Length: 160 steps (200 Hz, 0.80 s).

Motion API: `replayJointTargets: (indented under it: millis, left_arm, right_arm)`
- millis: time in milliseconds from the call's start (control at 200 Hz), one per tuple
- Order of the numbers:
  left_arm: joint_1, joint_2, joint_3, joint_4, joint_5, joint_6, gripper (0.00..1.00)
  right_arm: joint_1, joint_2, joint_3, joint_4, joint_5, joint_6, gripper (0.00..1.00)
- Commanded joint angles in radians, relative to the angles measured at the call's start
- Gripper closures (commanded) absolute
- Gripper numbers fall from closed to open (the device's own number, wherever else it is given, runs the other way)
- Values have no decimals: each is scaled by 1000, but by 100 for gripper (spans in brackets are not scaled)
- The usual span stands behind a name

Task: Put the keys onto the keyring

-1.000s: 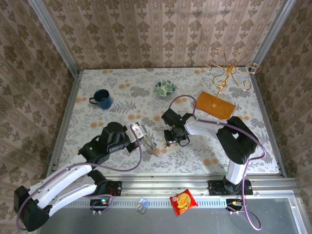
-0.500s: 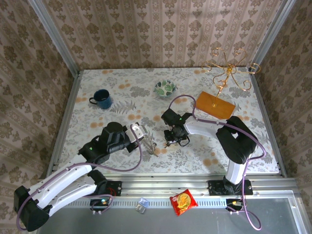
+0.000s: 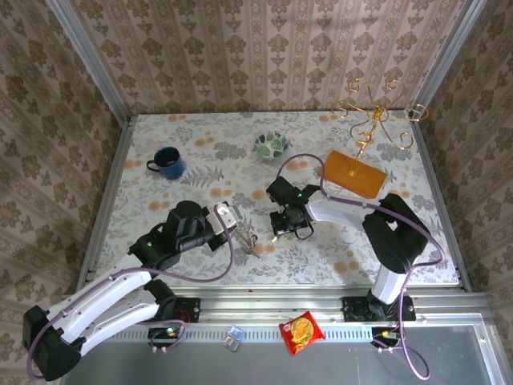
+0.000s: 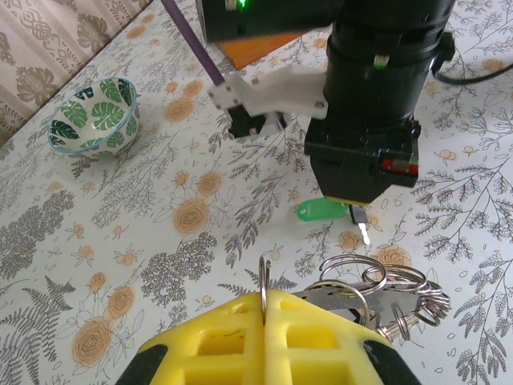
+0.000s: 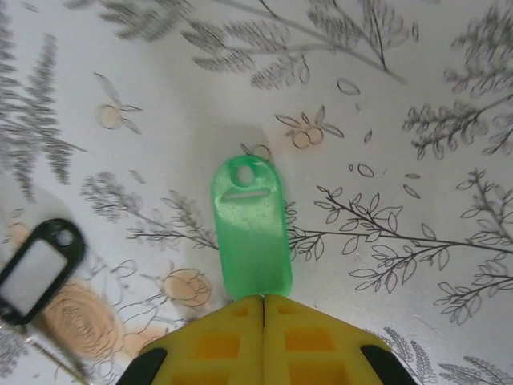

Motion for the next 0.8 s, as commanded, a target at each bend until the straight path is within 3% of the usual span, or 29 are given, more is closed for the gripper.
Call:
replayJointTargets:
  millis: [0, 260, 795]
  left_arm:
    - [-9, 1, -8, 41, 19, 6, 100]
    - [-14, 7, -11, 58, 56, -9, 100]
    - [-31, 80, -8, 170, 164, -56, 100]
  right_arm:
    - [18, -149, -58, 69, 48, -89, 100]
    - [20, -443, -284, 350, 82, -263, 100]
    - [22, -733, -448, 483, -142, -709, 100]
